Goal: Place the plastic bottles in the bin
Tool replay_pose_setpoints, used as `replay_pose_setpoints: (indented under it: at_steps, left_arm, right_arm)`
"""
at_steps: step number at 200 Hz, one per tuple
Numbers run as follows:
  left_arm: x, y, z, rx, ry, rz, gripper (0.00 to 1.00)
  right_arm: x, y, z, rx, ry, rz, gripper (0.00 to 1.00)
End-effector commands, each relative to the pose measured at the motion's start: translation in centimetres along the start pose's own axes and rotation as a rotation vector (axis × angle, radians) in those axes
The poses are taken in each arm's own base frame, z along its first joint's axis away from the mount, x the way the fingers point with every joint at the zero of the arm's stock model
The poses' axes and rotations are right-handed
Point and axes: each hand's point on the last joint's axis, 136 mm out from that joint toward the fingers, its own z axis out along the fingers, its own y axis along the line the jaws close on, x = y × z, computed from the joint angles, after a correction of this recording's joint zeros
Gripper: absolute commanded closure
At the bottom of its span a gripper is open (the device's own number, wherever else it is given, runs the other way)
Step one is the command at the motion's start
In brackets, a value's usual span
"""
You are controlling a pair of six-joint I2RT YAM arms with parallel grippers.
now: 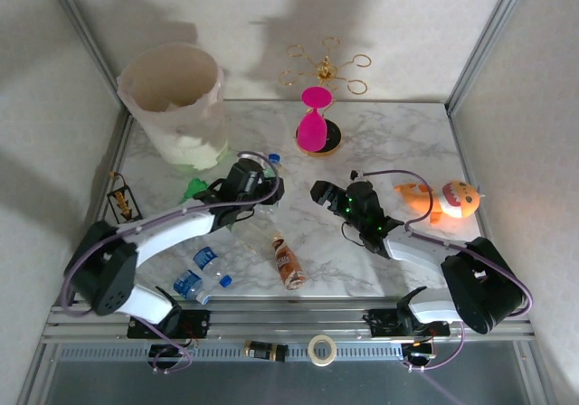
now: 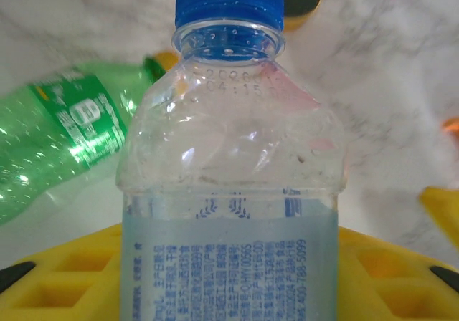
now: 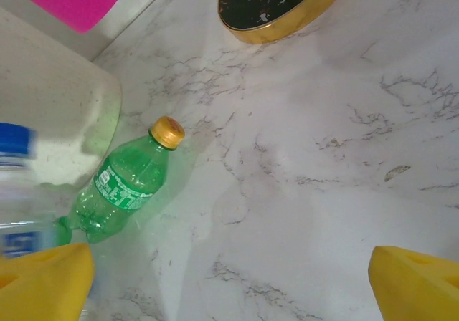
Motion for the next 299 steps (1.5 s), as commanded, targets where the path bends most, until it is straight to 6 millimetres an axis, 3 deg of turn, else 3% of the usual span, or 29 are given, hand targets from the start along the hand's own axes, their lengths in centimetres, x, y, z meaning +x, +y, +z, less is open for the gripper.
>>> replay_pose_setpoints:
  at_steps: [1, 41, 89, 121, 169, 193, 227, 274, 283, 299]
  left_arm:
    - [-4.2, -0.5, -3.5, 0.005, -0.169, -0.030, 0.76]
    - [-10.3, -1.7, -10.3, 0.065, -0.403, -0.057, 1.00]
    - [-18.2, -1.1, -16.6, 0.080, -0.657, -0.076, 1.00]
    - [-24.5, 1.7, -18.8, -0.036, -0.743, -0.024, 1.00]
    - [-32.1, 7.9, -18.0, -0.184, -0.731, -0.042, 1.00]
    - [-34.4, 10.9, -16.3, -0.265, -0.675, -0.053, 1.00]
    - [-35.1, 14.9, -13.3, -0.368, -0.580, -0.073, 1.00]
    - [-33.4, 18.2, -10.2, -0.437, -0.515, -0.104, 1.00]
    - [-33.1, 18.5, -9.9, -0.444, -0.507, -0.111, 0.86]
    - [-32.9, 18.8, -9.8, -0.450, -0.502, -0.119, 0.46]
  right_arm:
    - [-0.6, 0.1, -0.3, -0.013, -0.033, -0.013, 0.01]
    - [0.1, 0.3, -0.1, -0.045, -0.009, 0.013, 0.01]
    - [1.4, 1.6, 0.1, -0.132, 0.050, 0.012, 0.01]
    - [1.8, 1.4, -0.3, -0.143, 0.059, 0.014, 0.01]
    - [2.2, 1.3, -1.3, -0.144, 0.075, 0.004, 0.01]
    - [2.1, 1.3, -1.8, -0.148, 0.071, -0.006, 0.01]
    - [1.6, 1.2, -2.5, -0.143, 0.045, -0.015, 0.01]
    - [1.3, 0.8, -3.1, -0.123, 0.029, -0.029, 0.01]
    - [1.3, 0.7, -3.2, -0.116, 0.027, -0.030, 0.01]
    - [1.3, 0.5, -3.4, -0.109, 0.022, -0.029, 0.01]
